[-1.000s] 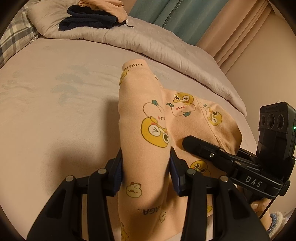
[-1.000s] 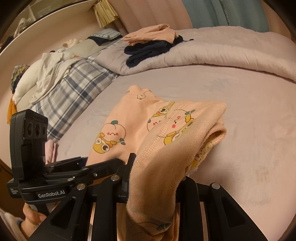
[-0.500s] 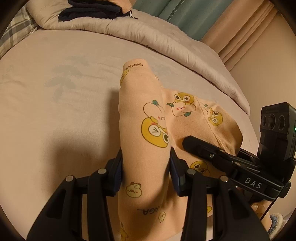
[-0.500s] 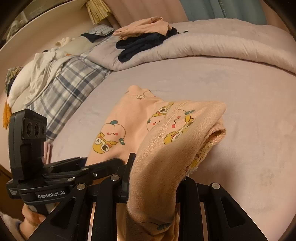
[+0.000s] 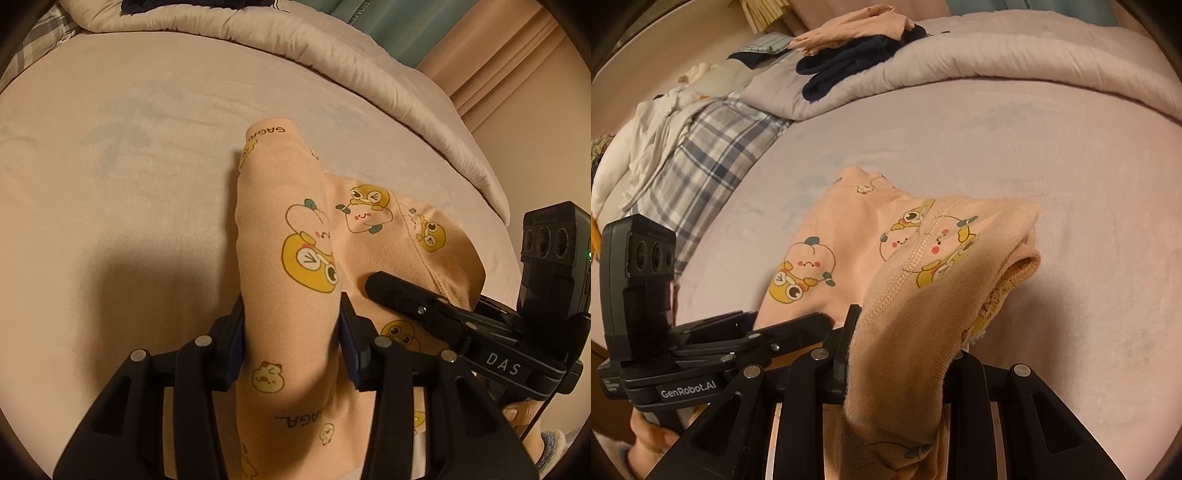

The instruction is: Fold small clothes

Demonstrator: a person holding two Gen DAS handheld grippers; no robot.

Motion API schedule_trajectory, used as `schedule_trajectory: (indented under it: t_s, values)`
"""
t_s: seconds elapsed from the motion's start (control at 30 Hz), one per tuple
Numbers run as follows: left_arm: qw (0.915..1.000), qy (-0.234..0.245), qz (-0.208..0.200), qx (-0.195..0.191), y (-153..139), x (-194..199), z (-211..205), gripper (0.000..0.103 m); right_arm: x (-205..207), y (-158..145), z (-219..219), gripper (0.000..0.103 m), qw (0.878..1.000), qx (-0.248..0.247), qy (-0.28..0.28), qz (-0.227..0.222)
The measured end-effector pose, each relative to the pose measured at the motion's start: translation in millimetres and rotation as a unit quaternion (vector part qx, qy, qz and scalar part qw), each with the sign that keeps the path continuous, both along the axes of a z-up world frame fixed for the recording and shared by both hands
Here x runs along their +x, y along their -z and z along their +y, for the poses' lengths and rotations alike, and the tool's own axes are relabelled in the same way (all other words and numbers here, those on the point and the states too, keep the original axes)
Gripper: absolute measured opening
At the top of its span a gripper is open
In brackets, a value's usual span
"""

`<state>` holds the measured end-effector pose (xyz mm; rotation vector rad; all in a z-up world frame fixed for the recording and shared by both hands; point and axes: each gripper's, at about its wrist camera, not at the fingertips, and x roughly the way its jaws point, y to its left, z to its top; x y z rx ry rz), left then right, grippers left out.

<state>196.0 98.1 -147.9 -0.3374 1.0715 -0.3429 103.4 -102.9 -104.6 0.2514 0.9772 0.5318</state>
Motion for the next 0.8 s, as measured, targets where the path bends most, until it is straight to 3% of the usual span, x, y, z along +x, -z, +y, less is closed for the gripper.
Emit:
schedule_trajectory:
  t_s: [0.53,0.8]
  values:
    - [1.0,-0.003,0.001,0.008,7,0,0,0.051,6,16,-16,0.029,0.998,0.04,0.014,0.042]
    - [0.9999,-0.004,0.0,0.014,6,-1,1,0.053,5,18,-21,0.036,0.997,0.052,0.019,0.056]
